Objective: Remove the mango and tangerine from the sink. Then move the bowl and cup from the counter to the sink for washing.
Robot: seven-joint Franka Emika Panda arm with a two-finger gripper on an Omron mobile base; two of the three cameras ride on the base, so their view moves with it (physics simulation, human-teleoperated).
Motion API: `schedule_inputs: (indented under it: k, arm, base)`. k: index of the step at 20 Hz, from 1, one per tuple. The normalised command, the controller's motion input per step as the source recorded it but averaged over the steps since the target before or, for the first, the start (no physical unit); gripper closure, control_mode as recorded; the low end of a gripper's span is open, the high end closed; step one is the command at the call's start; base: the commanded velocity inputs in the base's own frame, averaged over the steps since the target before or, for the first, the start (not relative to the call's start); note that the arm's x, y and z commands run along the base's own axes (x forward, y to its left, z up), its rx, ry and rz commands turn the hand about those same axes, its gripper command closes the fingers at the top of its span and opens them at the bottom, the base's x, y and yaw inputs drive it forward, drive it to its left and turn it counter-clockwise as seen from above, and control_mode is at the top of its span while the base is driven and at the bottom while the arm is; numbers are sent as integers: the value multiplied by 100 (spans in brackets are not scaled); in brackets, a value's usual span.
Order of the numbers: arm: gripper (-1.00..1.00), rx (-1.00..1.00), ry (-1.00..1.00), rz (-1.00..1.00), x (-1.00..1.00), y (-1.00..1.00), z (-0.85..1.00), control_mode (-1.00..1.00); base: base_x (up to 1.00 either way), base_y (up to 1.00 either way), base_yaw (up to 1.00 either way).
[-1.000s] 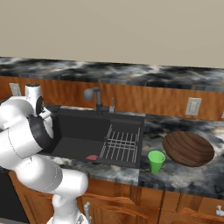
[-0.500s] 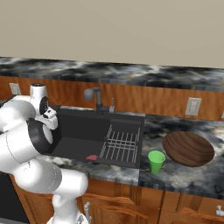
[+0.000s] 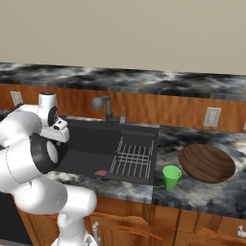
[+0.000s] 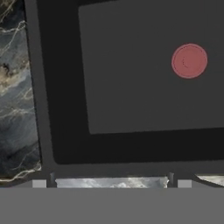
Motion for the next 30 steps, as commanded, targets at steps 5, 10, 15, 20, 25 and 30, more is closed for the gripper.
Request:
schedule_inputs:
  k: [5, 10, 15, 20, 25, 30]
  arm:
    - [-100, 0, 0, 3, -1, -22, 0, -100]
    - [-100, 0, 0, 0, -1, -21, 0, -100]
    - [-100, 0, 0, 0, 0, -19, 0, -100]
    - [-100, 0, 0, 0, -1, -18, 0, -100]
    - [-100, 0, 0, 0, -1, -18, 0, -100]
    - [-100, 0, 0, 0, -5, -27, 0, -100]
  base:
    - [0, 0, 0]
    - [0, 0, 0]
    - [0, 0, 0]
    - [0, 0, 0]
    - [0, 0, 0]
    - [0, 0, 0]
